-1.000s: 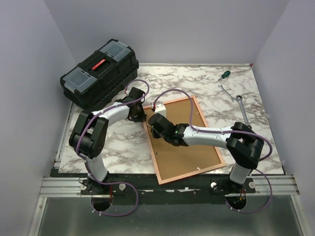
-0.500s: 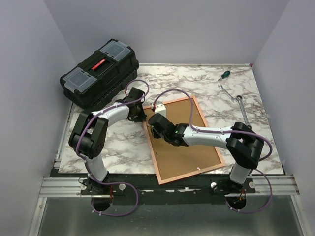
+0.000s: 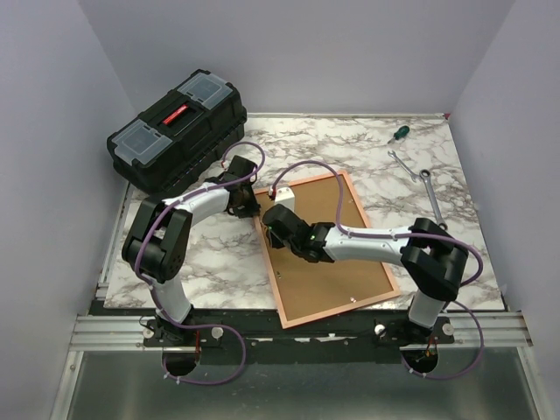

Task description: Take the photo out of the frame

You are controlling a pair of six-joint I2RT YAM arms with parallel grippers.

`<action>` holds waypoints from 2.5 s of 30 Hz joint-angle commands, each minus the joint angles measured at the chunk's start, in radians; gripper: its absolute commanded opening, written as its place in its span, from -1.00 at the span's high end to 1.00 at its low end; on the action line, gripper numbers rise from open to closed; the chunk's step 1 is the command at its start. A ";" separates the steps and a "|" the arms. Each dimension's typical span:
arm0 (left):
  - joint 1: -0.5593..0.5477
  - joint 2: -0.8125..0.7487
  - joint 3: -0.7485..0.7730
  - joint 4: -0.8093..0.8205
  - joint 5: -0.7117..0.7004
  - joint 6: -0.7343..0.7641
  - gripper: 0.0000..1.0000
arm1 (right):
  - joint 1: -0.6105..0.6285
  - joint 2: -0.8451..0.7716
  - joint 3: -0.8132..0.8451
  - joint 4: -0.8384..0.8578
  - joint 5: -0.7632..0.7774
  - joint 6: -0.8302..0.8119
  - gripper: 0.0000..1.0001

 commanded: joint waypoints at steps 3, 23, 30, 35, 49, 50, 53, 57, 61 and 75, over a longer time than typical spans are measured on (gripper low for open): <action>0.003 -0.001 -0.039 -0.084 0.021 0.020 1.00 | 0.017 0.020 -0.034 0.004 -0.007 0.040 0.99; 0.005 -0.011 -0.065 -0.076 0.026 0.017 1.00 | -0.035 0.054 0.042 -0.021 0.135 0.033 0.99; 0.005 -0.023 -0.084 -0.066 0.028 0.010 1.00 | -0.064 0.119 0.178 -0.123 0.095 0.078 0.99; 0.005 -0.024 -0.099 -0.051 0.040 -0.001 1.00 | -0.096 0.156 0.287 -0.214 0.080 0.088 0.99; 0.005 -0.031 -0.046 -0.074 0.048 0.018 1.00 | -0.175 0.061 0.407 -0.300 -0.117 0.008 0.99; 0.005 -0.038 -0.036 -0.078 0.042 0.025 0.97 | -0.175 0.025 0.375 -0.296 -0.120 0.007 0.99; 0.005 -0.063 0.004 -0.100 0.025 0.051 0.40 | -0.175 -0.113 0.251 -0.278 -0.122 0.001 0.99; 0.005 -0.129 0.037 -0.126 0.015 0.084 -0.32 | -0.175 -0.316 0.044 -0.292 -0.108 -0.039 0.99; -0.009 -0.222 -0.017 -0.153 0.021 0.112 -0.57 | -0.175 -0.487 -0.085 -0.392 -0.055 -0.031 0.99; -0.315 -0.414 -0.381 -0.061 -0.071 -0.097 -0.16 | -0.177 -0.876 -0.231 -0.595 -0.061 0.124 0.99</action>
